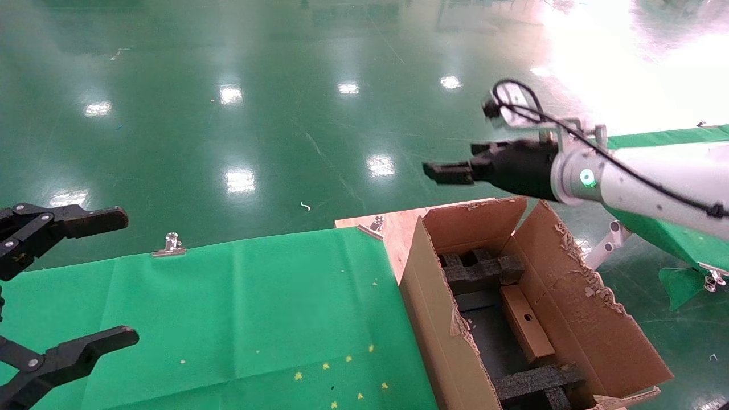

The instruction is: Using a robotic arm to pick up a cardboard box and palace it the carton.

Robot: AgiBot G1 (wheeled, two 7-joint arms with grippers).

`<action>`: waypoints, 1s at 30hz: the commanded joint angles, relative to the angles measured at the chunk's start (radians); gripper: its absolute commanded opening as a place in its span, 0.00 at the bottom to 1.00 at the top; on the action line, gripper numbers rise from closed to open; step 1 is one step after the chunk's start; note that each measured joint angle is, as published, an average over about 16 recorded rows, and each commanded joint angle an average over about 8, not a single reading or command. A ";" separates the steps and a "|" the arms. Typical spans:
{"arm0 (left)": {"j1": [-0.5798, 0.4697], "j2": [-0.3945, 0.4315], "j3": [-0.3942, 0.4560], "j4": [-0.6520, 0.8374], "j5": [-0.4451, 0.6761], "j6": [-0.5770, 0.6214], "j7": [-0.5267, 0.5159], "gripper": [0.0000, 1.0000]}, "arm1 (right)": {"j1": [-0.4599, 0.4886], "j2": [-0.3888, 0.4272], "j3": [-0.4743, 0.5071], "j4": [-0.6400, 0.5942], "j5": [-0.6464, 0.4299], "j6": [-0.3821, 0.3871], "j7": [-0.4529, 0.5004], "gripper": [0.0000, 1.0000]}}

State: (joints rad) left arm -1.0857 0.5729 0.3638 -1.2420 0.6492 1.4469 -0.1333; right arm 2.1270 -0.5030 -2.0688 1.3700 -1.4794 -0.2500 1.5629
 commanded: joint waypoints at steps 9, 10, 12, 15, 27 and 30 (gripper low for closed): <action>0.000 0.000 0.000 0.000 0.000 0.000 0.000 1.00 | -0.005 -0.009 0.045 0.010 0.065 -0.025 -0.033 1.00; 0.000 0.000 0.000 0.000 0.000 0.000 0.000 1.00 | -0.014 -0.009 0.057 0.008 0.068 -0.034 -0.043 1.00; 0.000 0.000 0.000 0.000 0.000 0.000 0.000 1.00 | -0.035 -0.011 0.095 0.008 0.084 -0.060 -0.071 1.00; 0.000 0.000 0.000 0.000 0.000 0.000 0.000 1.00 | -0.080 -0.016 0.171 0.004 0.114 -0.113 -0.130 1.00; 0.000 0.000 0.000 0.000 0.000 0.000 0.000 1.00 | -0.292 -0.036 0.524 -0.016 0.252 -0.360 -0.401 1.00; 0.000 0.000 0.000 0.000 0.000 0.000 0.000 1.00 | -0.346 -0.041 0.613 -0.021 0.287 -0.422 -0.470 1.00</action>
State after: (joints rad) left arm -1.0856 0.5728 0.3638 -1.2418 0.6490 1.4466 -0.1332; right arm 1.7811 -0.5440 -1.4560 1.3492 -1.1922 -0.6722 1.0928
